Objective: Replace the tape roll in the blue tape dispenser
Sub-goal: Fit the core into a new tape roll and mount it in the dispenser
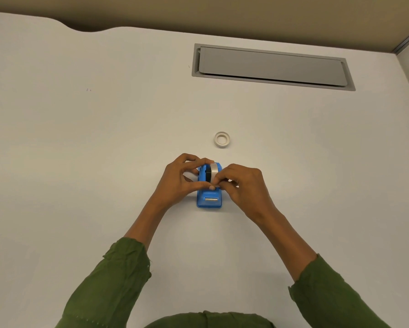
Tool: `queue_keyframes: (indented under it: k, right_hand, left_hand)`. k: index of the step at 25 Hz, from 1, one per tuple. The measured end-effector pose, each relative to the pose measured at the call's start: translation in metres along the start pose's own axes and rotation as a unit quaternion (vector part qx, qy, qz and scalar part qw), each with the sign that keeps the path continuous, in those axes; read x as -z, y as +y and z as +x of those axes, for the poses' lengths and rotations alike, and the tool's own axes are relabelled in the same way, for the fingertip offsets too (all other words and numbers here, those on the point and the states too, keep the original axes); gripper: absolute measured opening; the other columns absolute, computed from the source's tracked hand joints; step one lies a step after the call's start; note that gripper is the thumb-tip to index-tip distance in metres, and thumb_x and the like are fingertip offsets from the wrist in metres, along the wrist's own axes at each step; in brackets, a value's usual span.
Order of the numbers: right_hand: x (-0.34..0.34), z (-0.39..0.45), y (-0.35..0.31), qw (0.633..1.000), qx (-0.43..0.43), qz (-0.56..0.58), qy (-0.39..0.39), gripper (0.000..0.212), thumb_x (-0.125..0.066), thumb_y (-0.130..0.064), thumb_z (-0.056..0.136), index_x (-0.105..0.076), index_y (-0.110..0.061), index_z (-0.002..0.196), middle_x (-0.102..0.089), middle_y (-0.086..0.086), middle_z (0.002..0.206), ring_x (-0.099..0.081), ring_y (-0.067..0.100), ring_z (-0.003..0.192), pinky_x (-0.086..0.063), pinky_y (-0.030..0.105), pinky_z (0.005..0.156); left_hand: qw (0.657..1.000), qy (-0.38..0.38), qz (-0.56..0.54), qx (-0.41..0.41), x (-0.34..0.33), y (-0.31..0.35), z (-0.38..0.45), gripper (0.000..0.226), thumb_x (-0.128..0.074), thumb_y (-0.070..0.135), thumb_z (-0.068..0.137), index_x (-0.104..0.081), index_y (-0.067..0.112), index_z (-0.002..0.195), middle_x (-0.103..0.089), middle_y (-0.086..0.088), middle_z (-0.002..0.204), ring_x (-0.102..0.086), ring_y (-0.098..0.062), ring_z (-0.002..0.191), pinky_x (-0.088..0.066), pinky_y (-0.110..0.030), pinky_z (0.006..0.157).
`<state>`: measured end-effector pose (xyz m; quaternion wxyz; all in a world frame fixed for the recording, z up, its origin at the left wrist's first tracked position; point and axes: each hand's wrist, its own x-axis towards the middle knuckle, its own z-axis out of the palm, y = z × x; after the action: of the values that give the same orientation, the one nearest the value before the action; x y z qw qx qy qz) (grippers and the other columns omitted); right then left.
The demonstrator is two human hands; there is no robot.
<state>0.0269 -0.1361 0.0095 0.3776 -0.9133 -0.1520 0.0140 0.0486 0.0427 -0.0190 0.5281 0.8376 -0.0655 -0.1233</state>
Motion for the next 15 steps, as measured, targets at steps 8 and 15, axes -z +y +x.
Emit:
queue_keyframes:
  k: [8, 15]
  right_hand:
    - [-0.0001, 0.0021, -0.0031, 0.998, -0.055, 0.031, -0.004, 0.027, -0.071, -0.008, 0.08, -0.065, -0.017, 0.105, -0.067, 0.0, 0.084, -0.061, 0.015, 0.074, -0.054, 0.022, 0.074]
    - [-0.0006, 0.0007, -0.0035, 1.0, 0.0, -0.021, 0.001, 0.021, -0.068, -0.006, 0.082, -0.067, -0.009, 0.104, -0.071, 0.012, 0.087, -0.063, 0.024, 0.074, -0.055, 0.035, 0.074]
  left_hand:
    - [1.0, 0.005, 0.015, 0.007, -0.0016, -0.0031, 0.003, 0.053, -0.081, 0.031, 0.063, -0.062, 0.028, 0.112, -0.053, 0.002, 0.111, -0.057, -0.008, 0.08, -0.05, -0.013, 0.065]
    - [1.0, 0.007, 0.01, 0.014, -0.0017, -0.0039, 0.0031, 0.053, -0.081, 0.029, 0.064, -0.063, 0.024, 0.113, -0.053, 0.001, 0.112, -0.057, -0.009, 0.081, -0.051, -0.011, 0.062]
